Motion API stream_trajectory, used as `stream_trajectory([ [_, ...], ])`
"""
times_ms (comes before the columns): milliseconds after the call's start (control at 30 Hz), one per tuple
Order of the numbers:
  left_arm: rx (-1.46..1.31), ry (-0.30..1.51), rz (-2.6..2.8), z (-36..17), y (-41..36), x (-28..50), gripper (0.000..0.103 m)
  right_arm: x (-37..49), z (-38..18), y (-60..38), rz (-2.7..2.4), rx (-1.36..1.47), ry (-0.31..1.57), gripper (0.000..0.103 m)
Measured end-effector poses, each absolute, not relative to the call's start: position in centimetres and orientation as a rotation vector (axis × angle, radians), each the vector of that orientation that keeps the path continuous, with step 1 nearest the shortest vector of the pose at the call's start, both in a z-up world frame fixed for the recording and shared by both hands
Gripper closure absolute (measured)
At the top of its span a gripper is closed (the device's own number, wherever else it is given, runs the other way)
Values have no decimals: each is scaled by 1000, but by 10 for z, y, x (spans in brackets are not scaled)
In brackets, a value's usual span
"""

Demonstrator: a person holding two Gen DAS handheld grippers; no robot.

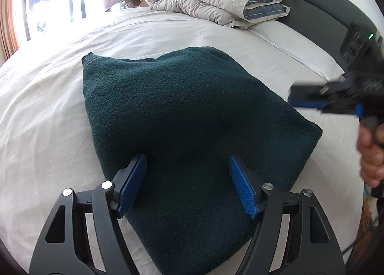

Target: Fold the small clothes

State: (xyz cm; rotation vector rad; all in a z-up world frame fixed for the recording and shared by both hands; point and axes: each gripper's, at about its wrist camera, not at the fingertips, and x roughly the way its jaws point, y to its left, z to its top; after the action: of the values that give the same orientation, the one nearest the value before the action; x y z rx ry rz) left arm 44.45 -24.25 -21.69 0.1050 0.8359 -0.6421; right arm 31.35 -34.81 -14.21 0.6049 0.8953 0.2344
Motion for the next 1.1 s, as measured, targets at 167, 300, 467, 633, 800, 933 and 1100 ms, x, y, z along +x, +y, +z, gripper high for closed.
stream_trajectory([
  [167, 95, 840, -644, -218, -243, 446, 33, 317, -168, -354, 175, 552, 962, 82],
  [300, 90, 835, -646, -217, -241, 445, 33, 313, -166, -355, 155, 512, 954, 89],
  [467, 58, 838, -670, -217, -235, 448, 33, 291, -189, -376, 121, 672, 900, 89],
  [633, 114, 831, -665, -220, -240, 446, 31, 278, -186, -385, 102, 742, 886, 73],
  [800, 125, 824, -653, -221, -246, 445, 30, 275, -129, -348, 107, 559, 801, 74],
  [933, 103, 825, -662, -222, -244, 446, 30, 293, -138, -312, 173, 464, 862, 76],
  [1100, 16, 796, -671, -210, -224, 445, 30, 279, -179, -324, 121, 433, 911, 103],
])
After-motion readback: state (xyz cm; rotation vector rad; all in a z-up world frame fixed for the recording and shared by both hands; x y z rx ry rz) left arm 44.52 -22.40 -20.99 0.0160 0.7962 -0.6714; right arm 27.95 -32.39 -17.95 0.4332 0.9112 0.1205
